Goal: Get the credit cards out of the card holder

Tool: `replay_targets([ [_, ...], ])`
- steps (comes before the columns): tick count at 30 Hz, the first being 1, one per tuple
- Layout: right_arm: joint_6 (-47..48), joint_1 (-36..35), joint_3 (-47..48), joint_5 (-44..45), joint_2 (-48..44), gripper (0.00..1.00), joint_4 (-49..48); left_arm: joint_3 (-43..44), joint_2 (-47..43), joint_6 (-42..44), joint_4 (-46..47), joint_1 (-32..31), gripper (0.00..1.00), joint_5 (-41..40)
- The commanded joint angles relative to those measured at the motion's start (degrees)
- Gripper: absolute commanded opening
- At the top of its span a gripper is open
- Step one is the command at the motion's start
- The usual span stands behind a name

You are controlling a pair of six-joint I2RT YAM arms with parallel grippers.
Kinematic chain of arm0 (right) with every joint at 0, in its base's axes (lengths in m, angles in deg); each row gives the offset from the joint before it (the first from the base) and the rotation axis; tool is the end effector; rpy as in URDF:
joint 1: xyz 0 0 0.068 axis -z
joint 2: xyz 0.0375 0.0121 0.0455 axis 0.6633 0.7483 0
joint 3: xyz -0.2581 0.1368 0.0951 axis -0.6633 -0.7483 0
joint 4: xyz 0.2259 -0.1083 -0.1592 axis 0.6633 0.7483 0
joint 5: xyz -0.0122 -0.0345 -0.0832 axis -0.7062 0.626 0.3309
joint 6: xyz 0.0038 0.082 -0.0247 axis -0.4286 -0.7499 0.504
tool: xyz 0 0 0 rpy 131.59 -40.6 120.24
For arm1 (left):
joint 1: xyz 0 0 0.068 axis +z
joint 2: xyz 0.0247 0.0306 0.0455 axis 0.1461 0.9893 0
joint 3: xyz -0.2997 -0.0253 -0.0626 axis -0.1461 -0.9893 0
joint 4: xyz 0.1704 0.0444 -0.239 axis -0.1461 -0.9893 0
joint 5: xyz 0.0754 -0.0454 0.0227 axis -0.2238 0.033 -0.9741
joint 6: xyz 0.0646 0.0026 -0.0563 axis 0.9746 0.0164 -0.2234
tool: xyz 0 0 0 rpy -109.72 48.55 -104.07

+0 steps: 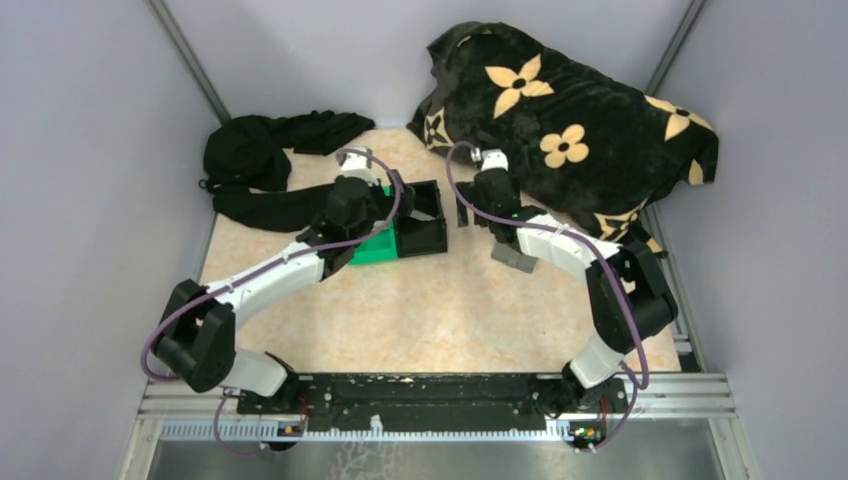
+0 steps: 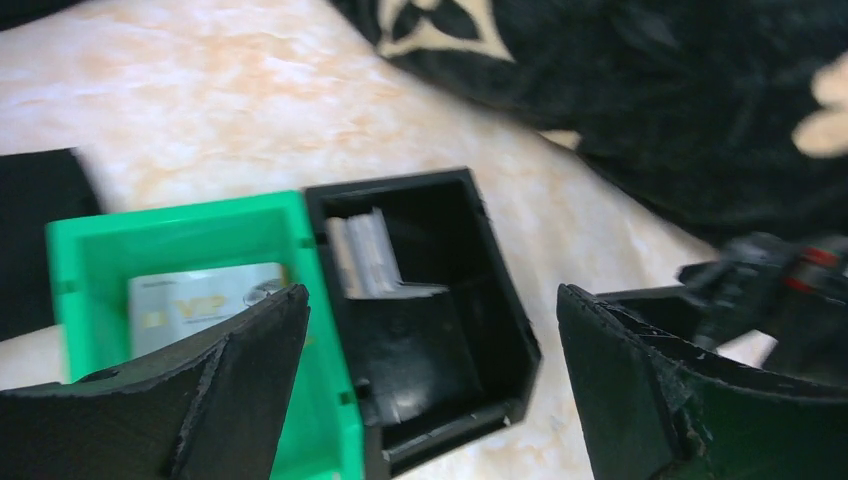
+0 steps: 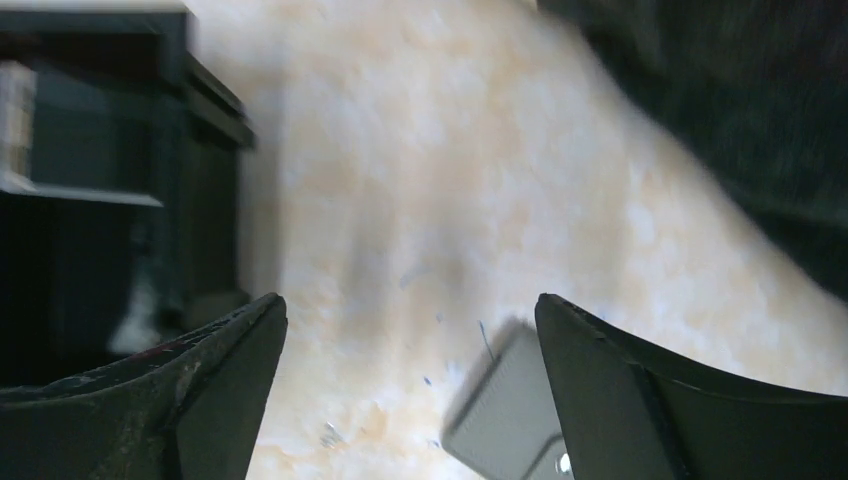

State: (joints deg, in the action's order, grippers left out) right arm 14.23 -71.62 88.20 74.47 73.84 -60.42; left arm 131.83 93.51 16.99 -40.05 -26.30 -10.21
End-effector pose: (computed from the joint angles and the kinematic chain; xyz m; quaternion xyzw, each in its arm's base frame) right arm 0.3794 0.1944 0.2352 -0.0695 0.8756 0.0454 0.4759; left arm 0.3359 -0.2021 0.2855 -0.0351 0.7870 -0.1832 0.5881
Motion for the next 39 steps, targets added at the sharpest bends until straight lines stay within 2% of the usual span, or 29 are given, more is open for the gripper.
replay_targets([
  [1, -3.8, 0.5, -5.9, 5.0, -1.8, 0.97, 1.8, 0.2, 2.3, 5.9, 4.1, -4.2, 0.99, 7.2],
  [4, -7.3, 0.9, -9.4, 8.4, -2.8, 0.97, 1.8, -1.4, 4.3, 6.4, 6.8, -6.5, 0.99, 11.7],
  [7, -8.7, 2.5, -11.7, 8.8, -4.5, 0.92, 1.0, -3.5, 5.1, 7.1, 8.1, -9.0, 0.98, 15.4],
  [9, -8.4, 3.0, -12.7, 7.5, -5.8, 0.81, -0.5, -5.6, 5.1, 7.2, 9.2, -11.1, 0.93, 16.0],
  [10, -8.2, 3.1, -12.9, 7.3, -6.4, 0.69, -0.8, -6.3, 5.3, 6.9, 9.4, -11.8, 0.9, 16.2],
  [12, -8.3, 3.2, -13.0, 7.2, -7.1, 0.24, -0.9, -8.6, 5.5, 6.4, 11.1, -12.6, 0.84, 17.7],
  [13, -8.6, 3.4, -13.2, 6.8, -7.6, 0.1, -1.2, -10.5, 5.7, 6.8, 13.5, -12.7, 0.74, 19.1],
  [14, -9.0, 3.8, -13.5, 6.0, -8.0, 0.0, -1.6, -12.4, 5.8, 7.3, 16.0, -12.8, 0.66, 20.8],
  [17, -10.9, 6.2, -15.4, 1.7, -10.1, 0.0, -3.7, -15.0, 6.7, 8.1, 19.6, -12.9, 0.62, 24.4],
  [25, -10.5, 10.3, -16.2, 3.3, -10.2, 0.01, -3.5, -7.3, 17.2, 10.3, 17.5, -13.1, 0.74, 25.6],
  [29, -10.8, 12.4, -16.7, 2.4, -10.4, 0.17, -4.3, -4.0, 21.1, 10.4, 16.3, -13.0, 0.75, 24.1],
  [32, -10.7, 13.4, -16.6, 2.7, -9.7, 0.35, -4.6, -2.6, 22.4, 10.8, 16.6, -12.9, 0.72, 20.0],
  [34, -10.5, 13.8, -16.0, 4.1, -8.7, 0.38, -4.2, -1.8, 23.3, 11.6, 18.0, -12.7, 0.72, 19.0],
  [39, -10.5, 15.2, -15.0, 7.0, -5.6, 0.38, -3.3, 2.6, 26.0, 12.7, 15.5, -12.0, 0.75, 16.8],
])
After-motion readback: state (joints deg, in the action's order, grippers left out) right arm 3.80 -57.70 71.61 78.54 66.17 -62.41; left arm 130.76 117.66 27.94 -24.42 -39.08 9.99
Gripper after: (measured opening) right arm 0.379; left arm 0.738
